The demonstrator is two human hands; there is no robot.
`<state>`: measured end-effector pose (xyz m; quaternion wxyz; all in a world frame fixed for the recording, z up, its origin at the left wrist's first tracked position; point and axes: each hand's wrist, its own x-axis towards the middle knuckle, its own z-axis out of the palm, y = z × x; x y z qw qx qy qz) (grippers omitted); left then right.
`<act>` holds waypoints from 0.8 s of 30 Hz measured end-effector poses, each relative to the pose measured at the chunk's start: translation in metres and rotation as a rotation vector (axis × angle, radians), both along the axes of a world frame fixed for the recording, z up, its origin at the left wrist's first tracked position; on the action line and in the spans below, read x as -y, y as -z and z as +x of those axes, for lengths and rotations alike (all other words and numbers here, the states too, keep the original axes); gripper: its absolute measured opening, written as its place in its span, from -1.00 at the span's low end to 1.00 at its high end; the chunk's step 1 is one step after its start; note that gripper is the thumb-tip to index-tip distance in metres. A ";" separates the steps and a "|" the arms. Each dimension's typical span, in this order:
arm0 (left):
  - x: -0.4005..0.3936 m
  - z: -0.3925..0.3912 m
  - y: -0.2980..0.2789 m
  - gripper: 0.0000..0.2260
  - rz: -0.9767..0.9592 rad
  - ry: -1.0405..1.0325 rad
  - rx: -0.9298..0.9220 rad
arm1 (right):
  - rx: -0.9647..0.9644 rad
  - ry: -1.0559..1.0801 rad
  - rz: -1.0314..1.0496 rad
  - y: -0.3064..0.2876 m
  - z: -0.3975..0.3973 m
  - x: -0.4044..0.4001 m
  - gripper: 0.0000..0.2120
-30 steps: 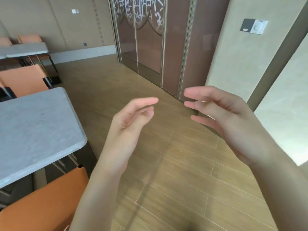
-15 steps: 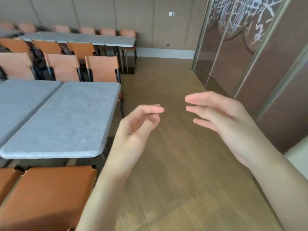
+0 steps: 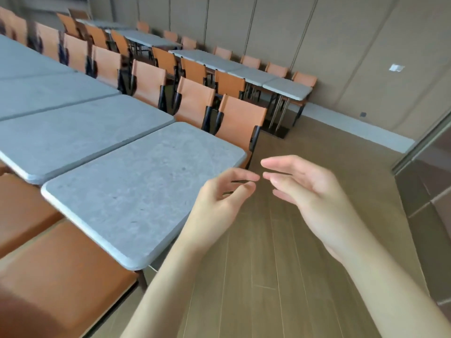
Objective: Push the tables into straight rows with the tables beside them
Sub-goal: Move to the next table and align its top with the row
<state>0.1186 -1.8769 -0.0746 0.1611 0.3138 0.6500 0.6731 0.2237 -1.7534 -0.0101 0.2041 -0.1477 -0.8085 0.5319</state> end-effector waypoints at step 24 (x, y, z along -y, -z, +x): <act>-0.250 -0.359 0.325 -0.31 -1.188 -0.654 0.100 | 0.408 -0.861 0.595 0.327 -0.517 -0.383 -0.34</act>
